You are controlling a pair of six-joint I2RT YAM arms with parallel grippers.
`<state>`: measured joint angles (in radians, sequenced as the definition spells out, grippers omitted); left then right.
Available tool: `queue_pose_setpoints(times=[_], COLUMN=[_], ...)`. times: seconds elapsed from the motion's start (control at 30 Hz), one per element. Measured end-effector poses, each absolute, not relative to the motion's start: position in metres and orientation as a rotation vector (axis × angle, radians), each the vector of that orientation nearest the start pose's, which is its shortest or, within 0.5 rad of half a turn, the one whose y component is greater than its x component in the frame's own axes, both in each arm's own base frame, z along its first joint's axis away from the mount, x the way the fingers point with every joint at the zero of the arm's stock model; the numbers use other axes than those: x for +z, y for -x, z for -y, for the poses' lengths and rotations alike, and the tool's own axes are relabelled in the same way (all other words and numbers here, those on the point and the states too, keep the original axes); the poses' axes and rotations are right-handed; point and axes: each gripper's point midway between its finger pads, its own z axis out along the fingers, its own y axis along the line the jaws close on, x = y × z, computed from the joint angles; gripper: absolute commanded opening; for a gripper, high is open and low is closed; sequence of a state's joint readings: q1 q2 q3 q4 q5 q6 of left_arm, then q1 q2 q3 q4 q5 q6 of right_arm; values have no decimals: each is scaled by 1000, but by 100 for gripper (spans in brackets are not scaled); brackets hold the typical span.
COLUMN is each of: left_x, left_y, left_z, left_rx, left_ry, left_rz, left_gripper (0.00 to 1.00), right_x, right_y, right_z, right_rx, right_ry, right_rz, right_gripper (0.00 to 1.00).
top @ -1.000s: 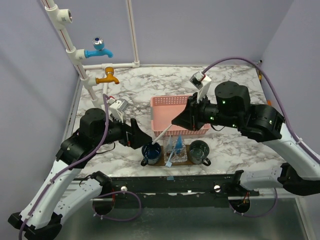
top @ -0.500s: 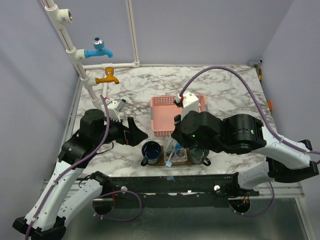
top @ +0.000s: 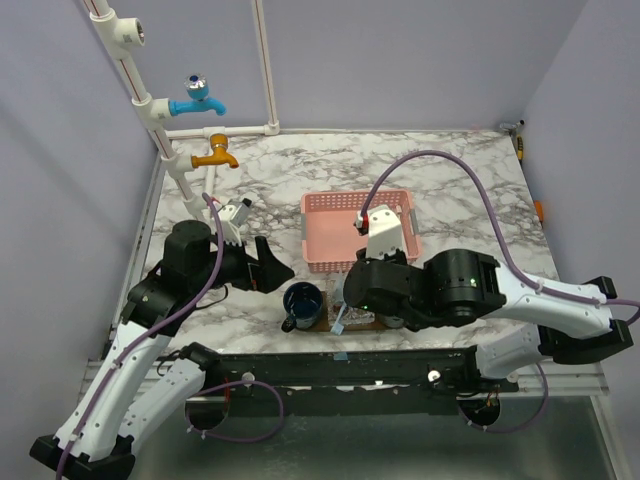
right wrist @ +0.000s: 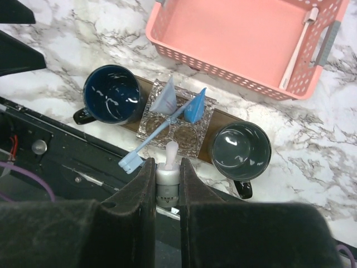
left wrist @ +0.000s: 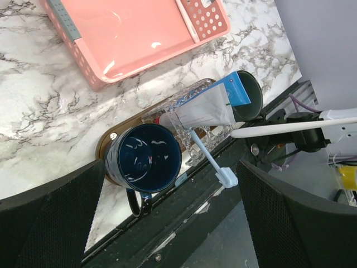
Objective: Prepare toiletry sets of a toothbrush and toothpaste on the tray
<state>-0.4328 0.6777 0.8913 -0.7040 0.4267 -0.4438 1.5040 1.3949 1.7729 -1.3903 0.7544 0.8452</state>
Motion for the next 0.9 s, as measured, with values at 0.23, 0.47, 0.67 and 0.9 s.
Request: queue_pose_setpoints(times=[0.23, 0.47, 0.67, 0.9], left_x=[251, 249, 244, 244], left_y=[-166, -167, -168, -169], left_z=[175, 175, 176, 177], left_rx=[-967, -966, -966, -968], left_ry=[-269, -267, -265, -267], left_rz=[-2136, -2142, -2152, -2150], left_gripper=[99, 99, 99, 99], right_x=[299, 280, 266, 251], right_y=[-117, -120, -120, -122], right_z=[-257, -253, -252, -253], right_rx=[201, 181, 203, 228], right_ry=[451, 443, 431, 400], right_rz=[-2209, -2196, -2188, -2176], right_gripper=[0, 0, 0, 0])
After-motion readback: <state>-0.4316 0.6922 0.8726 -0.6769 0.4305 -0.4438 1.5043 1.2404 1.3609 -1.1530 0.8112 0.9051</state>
